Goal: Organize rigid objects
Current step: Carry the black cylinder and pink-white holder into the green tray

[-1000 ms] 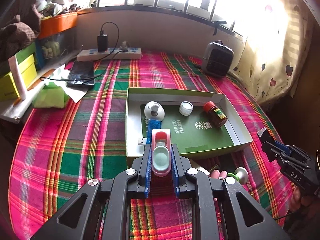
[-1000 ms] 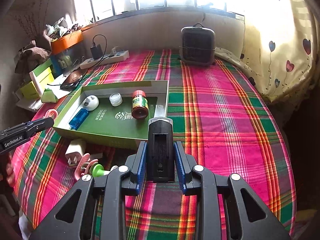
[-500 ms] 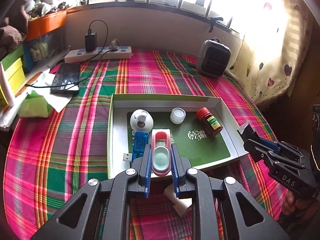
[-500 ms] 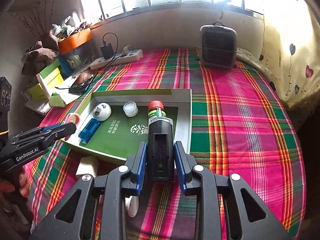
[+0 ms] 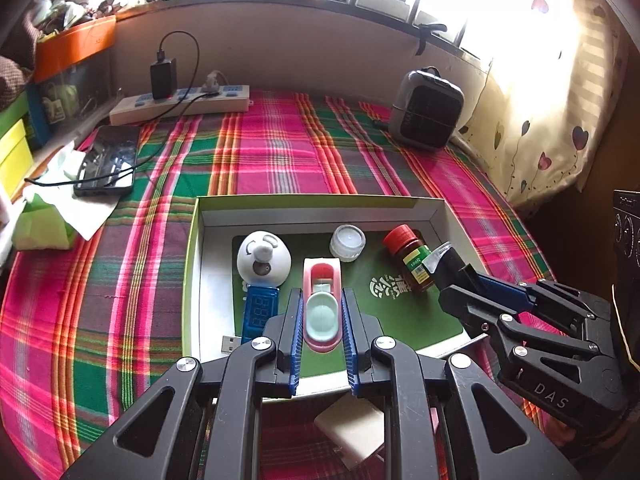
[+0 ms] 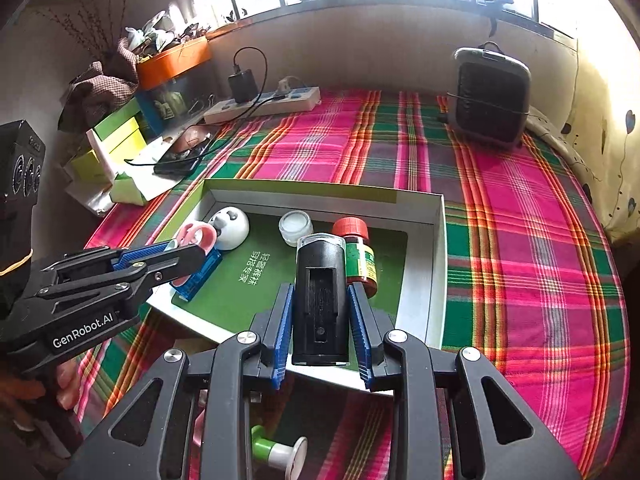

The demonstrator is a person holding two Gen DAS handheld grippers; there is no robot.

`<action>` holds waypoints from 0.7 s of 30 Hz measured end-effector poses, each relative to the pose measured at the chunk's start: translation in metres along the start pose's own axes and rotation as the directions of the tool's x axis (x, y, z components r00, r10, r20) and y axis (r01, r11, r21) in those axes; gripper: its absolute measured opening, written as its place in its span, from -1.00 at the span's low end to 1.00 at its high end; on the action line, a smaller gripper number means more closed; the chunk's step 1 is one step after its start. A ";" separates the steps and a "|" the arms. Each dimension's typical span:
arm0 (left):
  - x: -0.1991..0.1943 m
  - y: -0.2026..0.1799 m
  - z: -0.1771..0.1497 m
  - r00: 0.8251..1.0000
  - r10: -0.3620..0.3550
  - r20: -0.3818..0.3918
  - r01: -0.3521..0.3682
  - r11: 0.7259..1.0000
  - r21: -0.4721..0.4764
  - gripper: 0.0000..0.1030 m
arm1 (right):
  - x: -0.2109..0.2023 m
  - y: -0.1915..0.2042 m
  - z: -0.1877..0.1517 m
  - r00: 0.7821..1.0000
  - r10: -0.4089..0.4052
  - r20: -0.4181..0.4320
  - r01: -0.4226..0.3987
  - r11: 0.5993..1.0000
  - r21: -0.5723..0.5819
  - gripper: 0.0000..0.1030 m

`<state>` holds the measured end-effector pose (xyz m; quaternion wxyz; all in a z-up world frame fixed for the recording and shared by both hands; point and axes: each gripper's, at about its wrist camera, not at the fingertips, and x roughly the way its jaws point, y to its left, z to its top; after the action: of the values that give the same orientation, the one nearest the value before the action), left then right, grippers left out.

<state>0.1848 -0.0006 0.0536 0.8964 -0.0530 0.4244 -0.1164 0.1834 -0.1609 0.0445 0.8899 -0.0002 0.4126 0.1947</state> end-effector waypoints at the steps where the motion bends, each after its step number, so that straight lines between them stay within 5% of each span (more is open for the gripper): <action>1: 0.002 0.000 0.000 1.000 0.000 -0.003 0.000 1.000 0.000 -0.67 | 0.003 0.000 0.000 1.000 0.003 -0.005 -0.003 1.000 0.000 -0.44; 21: 0.036 -0.005 0.008 0.998 0.026 -0.049 -0.024 0.999 0.024 -0.67 | 0.044 -0.010 0.010 0.997 -0.046 -0.065 0.045 0.999 -0.017 -0.44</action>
<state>0.2129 -0.0144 0.0325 0.8877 -0.0343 0.4455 -0.1113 0.2198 -0.1537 0.0169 0.8800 -0.0228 0.4401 0.1773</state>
